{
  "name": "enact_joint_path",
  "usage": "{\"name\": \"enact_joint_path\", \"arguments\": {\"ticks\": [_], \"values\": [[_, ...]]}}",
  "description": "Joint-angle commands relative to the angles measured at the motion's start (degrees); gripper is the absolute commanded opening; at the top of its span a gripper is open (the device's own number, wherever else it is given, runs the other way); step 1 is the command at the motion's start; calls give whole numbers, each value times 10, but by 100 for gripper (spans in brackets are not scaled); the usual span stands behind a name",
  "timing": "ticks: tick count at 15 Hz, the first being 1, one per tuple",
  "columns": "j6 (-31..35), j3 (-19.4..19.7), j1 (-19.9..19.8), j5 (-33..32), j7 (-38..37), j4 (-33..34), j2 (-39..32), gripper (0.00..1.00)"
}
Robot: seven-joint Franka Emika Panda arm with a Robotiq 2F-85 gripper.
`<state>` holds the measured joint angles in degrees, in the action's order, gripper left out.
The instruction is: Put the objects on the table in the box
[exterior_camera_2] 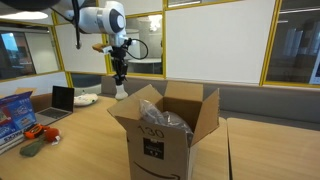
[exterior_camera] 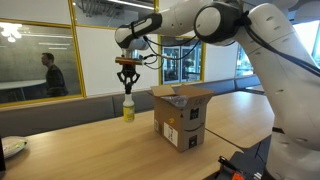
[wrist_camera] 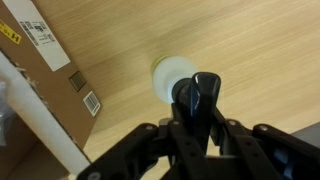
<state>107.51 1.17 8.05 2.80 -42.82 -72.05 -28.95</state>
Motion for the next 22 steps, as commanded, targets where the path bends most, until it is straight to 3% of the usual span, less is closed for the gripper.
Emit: {"name": "enact_joint_path", "arguments": {"ticks": [1,7,17,22], "values": [[-2,11,7,-20,-46,-83,118,15],[-13,21,2,-60,-109,-173,258,15],[-32,-9,-73,-122,-192,-319,449,15],[-52,-23,-109,-132,-212,-358,517,15]]}}
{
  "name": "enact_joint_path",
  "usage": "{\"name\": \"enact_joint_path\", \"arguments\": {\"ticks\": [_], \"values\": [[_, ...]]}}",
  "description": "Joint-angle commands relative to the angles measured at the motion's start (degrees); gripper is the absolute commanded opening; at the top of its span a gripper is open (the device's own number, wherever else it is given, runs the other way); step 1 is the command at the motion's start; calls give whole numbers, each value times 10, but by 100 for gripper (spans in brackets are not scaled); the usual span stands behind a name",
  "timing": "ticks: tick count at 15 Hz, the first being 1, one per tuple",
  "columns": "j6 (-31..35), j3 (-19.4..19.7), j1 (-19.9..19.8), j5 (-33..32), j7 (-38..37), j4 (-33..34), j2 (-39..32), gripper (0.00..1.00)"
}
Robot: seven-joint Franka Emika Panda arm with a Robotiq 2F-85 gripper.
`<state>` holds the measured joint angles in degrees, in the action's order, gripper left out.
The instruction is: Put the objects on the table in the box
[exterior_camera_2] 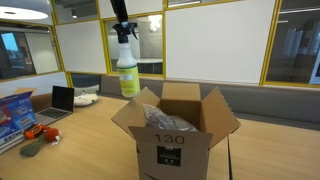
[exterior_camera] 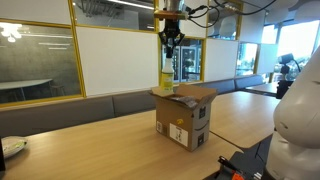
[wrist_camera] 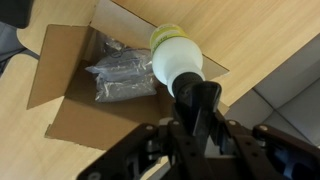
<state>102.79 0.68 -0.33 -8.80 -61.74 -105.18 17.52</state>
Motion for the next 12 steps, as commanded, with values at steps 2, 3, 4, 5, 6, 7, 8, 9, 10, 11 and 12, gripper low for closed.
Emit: {"name": "enact_joint_path", "arguments": {"ticks": [2,3,4,5,6,7,8,9,10,11,12], "values": [[-5,-20,-40,-16,-26,-43,71,15],[-4,-19,-48,-16,-28,-54,78,15],[-2,-17,-56,-16,-29,-66,86,15],[1,-14,-63,-17,-28,-78,92,15],[4,-13,-70,-17,-28,-89,96,15],[8,-12,-77,-19,-29,-101,100,15],[10,-12,-84,-22,-29,-111,101,15],[13,-10,-90,-22,-27,-121,101,15],[17,-7,-94,-21,-25,-130,99,15],[19,-5,-99,-21,-24,-138,97,15],[24,-3,-102,-21,-22,-146,94,15]]}}
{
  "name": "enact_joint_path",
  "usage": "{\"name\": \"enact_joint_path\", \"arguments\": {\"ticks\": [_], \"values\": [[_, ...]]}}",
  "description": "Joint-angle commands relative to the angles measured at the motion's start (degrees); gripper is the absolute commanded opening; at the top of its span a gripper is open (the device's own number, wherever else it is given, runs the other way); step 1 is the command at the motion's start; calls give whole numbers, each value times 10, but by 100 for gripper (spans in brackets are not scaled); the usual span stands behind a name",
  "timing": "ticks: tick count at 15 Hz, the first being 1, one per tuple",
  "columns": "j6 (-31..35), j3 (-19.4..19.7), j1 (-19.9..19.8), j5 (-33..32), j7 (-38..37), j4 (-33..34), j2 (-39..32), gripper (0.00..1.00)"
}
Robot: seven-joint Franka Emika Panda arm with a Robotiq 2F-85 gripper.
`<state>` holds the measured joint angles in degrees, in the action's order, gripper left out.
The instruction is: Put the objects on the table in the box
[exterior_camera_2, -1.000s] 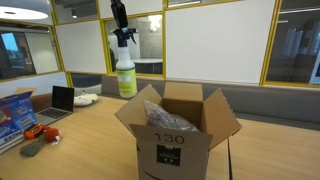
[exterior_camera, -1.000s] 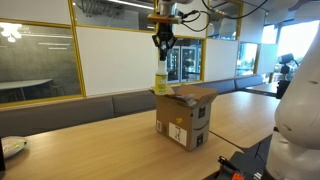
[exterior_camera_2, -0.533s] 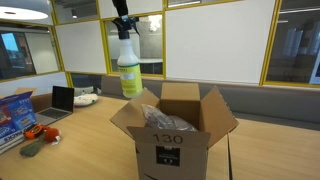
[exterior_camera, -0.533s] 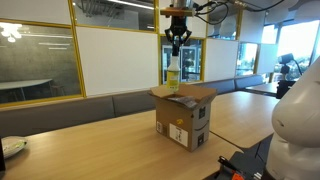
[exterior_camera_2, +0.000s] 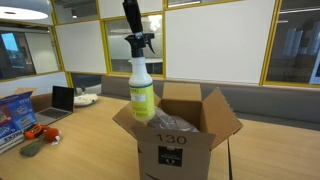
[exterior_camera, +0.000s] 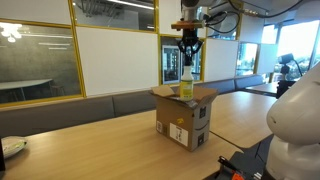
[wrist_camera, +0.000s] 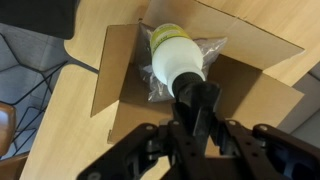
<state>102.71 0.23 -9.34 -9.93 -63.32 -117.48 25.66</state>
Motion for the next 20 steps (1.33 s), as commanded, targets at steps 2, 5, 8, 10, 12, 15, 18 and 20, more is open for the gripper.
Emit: {"name": "enact_joint_path", "arguments": {"ticks": [2,5,8,10,12,15,18,20], "values": [[40,3,-18,-12,-5,-36,3,15],[74,7,-24,-14,0,-48,-19,15],[118,8,-31,-29,-6,-54,-46,15],[146,12,-36,-40,-6,-52,-66,15],[172,19,-40,-51,-5,-48,-88,15],[214,34,-46,-61,0,-43,-124,15],[245,53,-46,-51,11,-32,-170,15],[253,64,-42,-38,22,-21,-206,41]]}}
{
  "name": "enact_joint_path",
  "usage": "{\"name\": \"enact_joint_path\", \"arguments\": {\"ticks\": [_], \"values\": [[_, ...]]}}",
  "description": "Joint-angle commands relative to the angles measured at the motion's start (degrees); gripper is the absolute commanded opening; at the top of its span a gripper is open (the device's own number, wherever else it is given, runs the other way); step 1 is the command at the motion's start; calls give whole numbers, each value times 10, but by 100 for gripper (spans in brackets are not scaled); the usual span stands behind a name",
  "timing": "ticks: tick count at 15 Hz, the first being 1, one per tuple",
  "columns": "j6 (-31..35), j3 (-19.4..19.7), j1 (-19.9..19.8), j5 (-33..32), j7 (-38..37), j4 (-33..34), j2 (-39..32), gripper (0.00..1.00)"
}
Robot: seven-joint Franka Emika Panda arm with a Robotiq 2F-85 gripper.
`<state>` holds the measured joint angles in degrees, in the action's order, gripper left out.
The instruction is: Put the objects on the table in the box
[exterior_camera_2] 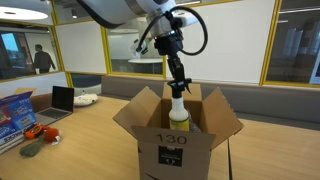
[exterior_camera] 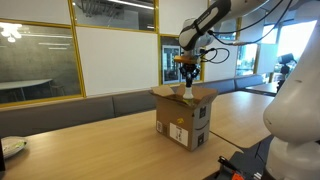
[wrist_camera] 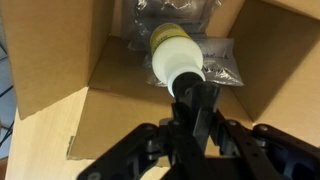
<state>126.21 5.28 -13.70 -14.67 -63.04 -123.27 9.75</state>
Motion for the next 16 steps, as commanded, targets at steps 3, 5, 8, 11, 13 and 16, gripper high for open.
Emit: {"name": "enact_joint_path", "arguments": {"ticks": [3,5,8,11,13,16], "values": [[15,22,9,22,33,62,-104,68],[11,24,15,28,41,79,-137,84],[6,27,23,42,55,99,-178,100],[11,28,31,58,71,101,-200,100],[14,28,36,68,82,93,-203,100],[18,29,44,75,88,69,-179,100]]}}
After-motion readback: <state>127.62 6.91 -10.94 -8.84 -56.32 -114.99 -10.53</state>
